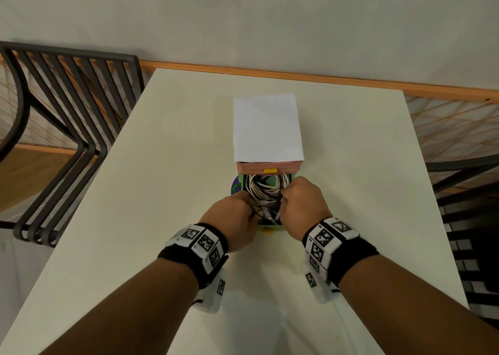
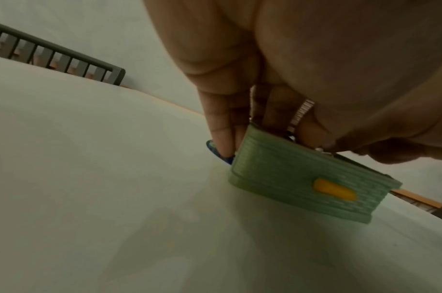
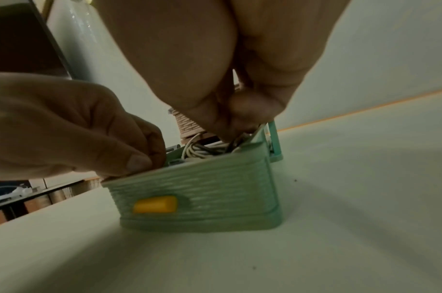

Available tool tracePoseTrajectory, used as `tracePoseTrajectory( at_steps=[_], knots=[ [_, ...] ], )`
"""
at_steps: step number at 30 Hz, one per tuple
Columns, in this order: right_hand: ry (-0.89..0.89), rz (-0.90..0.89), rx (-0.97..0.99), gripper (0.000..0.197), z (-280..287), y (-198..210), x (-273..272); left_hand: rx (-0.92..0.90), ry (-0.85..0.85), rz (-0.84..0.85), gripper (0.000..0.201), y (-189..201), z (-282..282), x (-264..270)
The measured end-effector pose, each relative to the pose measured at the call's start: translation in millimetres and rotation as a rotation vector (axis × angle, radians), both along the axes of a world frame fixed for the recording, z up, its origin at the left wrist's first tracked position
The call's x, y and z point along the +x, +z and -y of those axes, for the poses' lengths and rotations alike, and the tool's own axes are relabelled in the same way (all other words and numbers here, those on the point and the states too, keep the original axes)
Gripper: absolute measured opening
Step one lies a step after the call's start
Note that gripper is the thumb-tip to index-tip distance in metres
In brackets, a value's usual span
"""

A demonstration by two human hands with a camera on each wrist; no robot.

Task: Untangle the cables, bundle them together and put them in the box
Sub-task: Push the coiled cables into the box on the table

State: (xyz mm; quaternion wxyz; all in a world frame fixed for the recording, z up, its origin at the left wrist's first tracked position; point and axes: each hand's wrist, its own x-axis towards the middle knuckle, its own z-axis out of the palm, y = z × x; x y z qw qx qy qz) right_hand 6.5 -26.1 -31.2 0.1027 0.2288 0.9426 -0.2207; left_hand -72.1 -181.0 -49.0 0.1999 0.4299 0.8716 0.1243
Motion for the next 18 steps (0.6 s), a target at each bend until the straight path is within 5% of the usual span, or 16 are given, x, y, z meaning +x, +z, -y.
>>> tracePoseTrajectory(
  at_steps=[4,10,18],
  knots=[
    [0.023,0.022,0.053,0.023,0.6,-0.1,0.3,0.088,0.082,-0.001,0.025,1.3,-4.8,4.6],
    [0.105,0.009,0.134,0.032,6.7,3.9,9.7,0.082,0.073,0.012,0.064,2.6,-9.0,-2.0],
    [0.056,0.015,0.039,0.070,2.5,-9.6,13.3,0.042,0.078,0.060,0.075,-4.0,-9.0,-5.4]
  ],
)
